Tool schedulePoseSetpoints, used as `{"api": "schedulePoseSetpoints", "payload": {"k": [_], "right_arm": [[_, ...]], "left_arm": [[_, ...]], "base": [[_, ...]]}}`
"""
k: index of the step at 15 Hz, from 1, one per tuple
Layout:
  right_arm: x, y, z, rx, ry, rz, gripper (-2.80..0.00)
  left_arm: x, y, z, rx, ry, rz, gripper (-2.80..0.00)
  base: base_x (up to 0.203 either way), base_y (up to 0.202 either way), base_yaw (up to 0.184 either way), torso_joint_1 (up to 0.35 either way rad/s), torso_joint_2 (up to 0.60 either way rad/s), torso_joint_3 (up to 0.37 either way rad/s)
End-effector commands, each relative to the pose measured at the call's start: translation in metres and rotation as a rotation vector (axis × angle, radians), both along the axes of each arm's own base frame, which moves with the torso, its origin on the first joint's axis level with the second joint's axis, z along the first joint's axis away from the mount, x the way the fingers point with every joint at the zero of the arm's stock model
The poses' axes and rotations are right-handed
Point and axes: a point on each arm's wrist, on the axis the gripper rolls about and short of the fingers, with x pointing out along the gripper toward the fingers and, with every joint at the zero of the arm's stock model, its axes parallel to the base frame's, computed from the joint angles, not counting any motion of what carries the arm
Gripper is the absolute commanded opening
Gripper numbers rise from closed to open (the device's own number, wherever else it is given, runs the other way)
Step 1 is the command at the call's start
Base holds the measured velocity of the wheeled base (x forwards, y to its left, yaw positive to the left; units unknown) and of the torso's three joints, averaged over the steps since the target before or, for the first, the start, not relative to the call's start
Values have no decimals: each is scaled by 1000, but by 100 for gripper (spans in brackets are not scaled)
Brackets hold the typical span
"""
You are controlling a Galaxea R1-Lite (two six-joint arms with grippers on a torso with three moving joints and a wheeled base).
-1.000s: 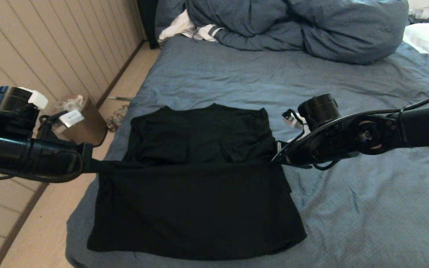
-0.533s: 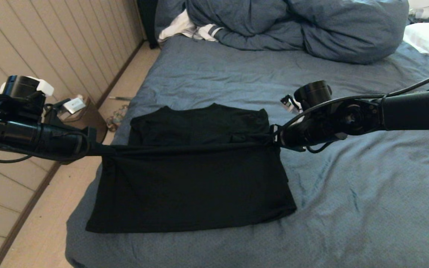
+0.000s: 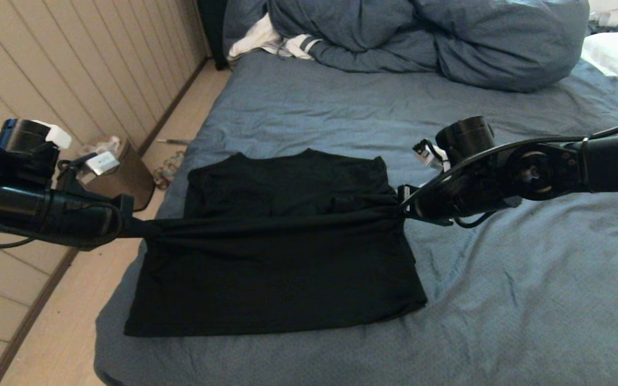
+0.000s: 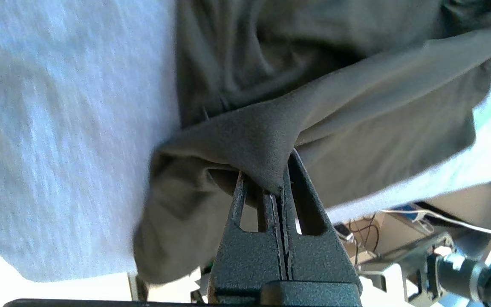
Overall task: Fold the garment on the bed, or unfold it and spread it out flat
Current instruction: Fold the black T-shirt
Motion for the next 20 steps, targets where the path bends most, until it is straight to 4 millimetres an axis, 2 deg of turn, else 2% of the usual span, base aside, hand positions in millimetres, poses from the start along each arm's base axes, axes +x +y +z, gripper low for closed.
{"api": "schedulePoseSetpoints", "payload": {"k": [1, 3, 4, 10, 11, 13, 15, 17, 20], "right_arm": [[-26, -8, 19, 13, -34, 1, -280], [-41, -13, 22, 10, -35, 2, -280], [-41, -14, 23, 11, -40, 0, -280], [-24, -8, 24, 15, -54, 1, -280], [-13, -4, 18, 12, -44, 1, -280], [21, 7, -7, -1, -5, 2, -280], [43, 15, -15, 2, -15, 2, -280], [58, 19, -25, -3, -16, 4, -280], [65, 20, -31, -10, -14, 5, -280]], "left_arm": [[-24, 0, 14, -2, -48, -1, -280], [-39, 0, 19, -2, -66, -2, -280], [-40, 0, 20, -3, -67, -1, -280], [-25, 0, 22, -6, -77, -2, -280], [-14, 0, 14, -7, -49, -1, -280], [19, 0, -11, -8, 31, 1, -280], [43, 0, -23, -9, 52, 2, -280], [63, 1, -33, -10, 68, 3, -280], [80, 1, -40, -11, 70, 4, -280]], "base": [[0, 0, 0, 0, 0, 0], [0, 0, 0, 0, 0, 0], [0, 0, 0, 0, 0, 0], [0, 0, 0, 0, 0, 0], [0, 0, 0, 0, 0, 0], [0, 0, 0, 0, 0, 0], [0, 0, 0, 0, 0, 0], [0, 0, 0, 0, 0, 0], [0, 0, 0, 0, 0, 0]]}}
